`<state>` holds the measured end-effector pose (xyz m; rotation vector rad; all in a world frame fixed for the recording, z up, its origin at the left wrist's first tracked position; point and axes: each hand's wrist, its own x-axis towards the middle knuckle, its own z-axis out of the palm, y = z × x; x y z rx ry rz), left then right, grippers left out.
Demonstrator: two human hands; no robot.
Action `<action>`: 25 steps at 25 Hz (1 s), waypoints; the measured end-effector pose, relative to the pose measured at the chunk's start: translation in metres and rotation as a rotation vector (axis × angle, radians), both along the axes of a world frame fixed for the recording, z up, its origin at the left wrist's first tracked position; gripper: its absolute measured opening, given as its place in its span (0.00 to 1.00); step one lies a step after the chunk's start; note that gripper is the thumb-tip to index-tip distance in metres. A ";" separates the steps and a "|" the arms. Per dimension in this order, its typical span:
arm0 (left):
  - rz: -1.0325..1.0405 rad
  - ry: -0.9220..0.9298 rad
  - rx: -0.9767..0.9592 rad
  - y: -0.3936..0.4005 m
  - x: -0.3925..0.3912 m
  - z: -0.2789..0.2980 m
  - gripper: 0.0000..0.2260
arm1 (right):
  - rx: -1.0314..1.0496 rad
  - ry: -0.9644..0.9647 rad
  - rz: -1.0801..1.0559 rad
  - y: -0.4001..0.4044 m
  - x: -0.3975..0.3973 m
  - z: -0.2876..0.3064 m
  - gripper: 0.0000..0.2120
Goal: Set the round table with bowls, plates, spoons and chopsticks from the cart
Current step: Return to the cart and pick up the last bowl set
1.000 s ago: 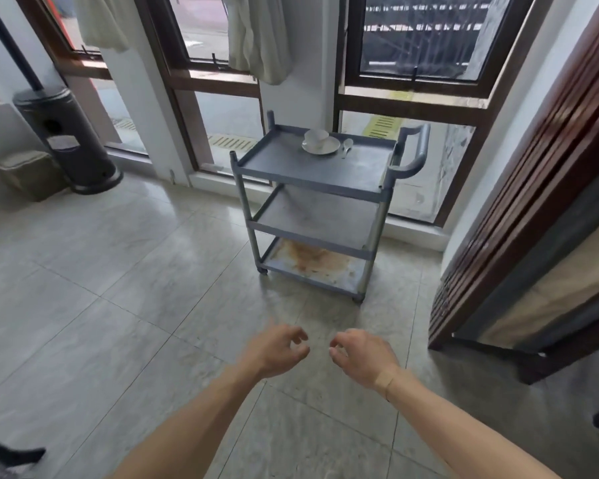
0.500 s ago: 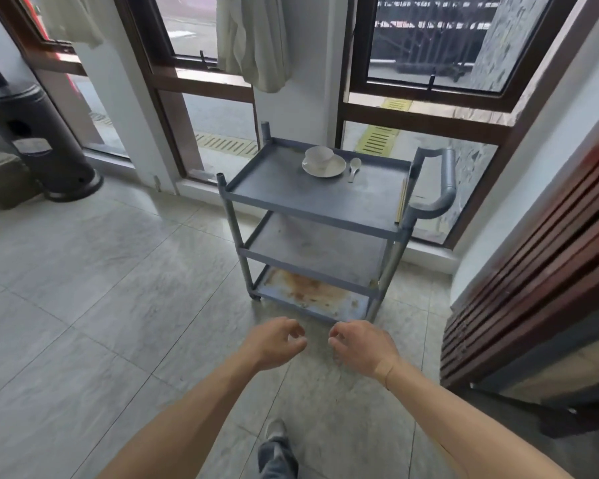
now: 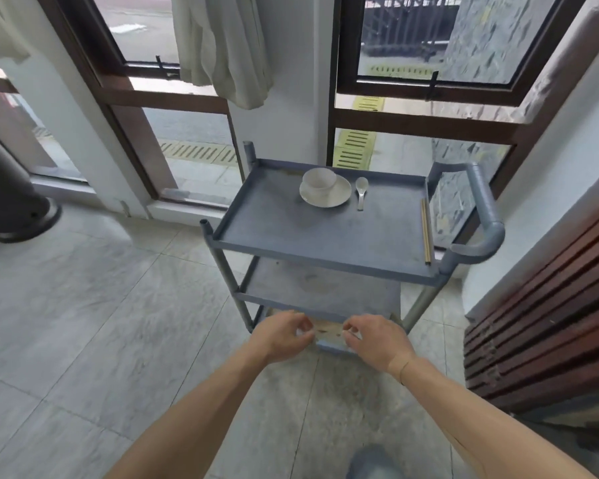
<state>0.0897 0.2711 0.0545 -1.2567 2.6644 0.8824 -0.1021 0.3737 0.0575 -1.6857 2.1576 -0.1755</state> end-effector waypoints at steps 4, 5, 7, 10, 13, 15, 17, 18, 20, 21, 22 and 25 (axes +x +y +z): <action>-0.010 0.028 0.019 -0.067 -0.028 -0.005 0.14 | -0.003 -0.035 -0.026 -0.063 -0.022 -0.007 0.14; -0.015 0.030 0.024 -0.084 -0.038 -0.007 0.15 | -0.003 -0.049 -0.033 -0.082 -0.031 -0.011 0.13; -0.011 0.042 0.025 -0.118 -0.058 -0.010 0.16 | -0.014 -0.060 -0.043 -0.121 -0.050 -0.016 0.14; 0.014 0.052 0.034 -0.173 -0.090 -0.012 0.14 | -0.008 -0.062 -0.050 -0.181 -0.086 -0.017 0.15; 0.023 0.001 0.050 -0.224 -0.117 -0.014 0.14 | 0.001 -0.092 -0.088 -0.226 -0.119 -0.018 0.17; 0.054 -0.022 0.072 -0.257 -0.133 -0.020 0.14 | 0.014 -0.089 -0.130 -0.254 -0.140 -0.019 0.17; 0.095 -0.041 0.106 -0.284 -0.142 -0.025 0.15 | 0.024 -0.091 -0.171 -0.279 -0.156 -0.020 0.18; 0.109 -0.051 0.111 -0.296 -0.146 -0.028 0.15 | 0.027 -0.097 -0.199 -0.291 -0.161 -0.021 0.19; 0.152 -0.063 0.118 -0.321 -0.154 -0.036 0.15 | 0.041 -0.123 -0.273 -0.312 -0.171 -0.024 0.19; 0.190 -0.061 0.124 -0.333 -0.159 -0.039 0.15 | 0.051 -0.146 -0.310 -0.322 -0.175 -0.027 0.19; 0.232 -0.055 0.129 -0.345 -0.163 -0.042 0.14 | 0.063 -0.163 -0.338 -0.332 -0.177 -0.030 0.18; 0.320 -0.041 0.130 -0.385 -0.176 -0.051 0.09 | 0.103 -0.176 -0.382 -0.364 -0.182 -0.043 0.17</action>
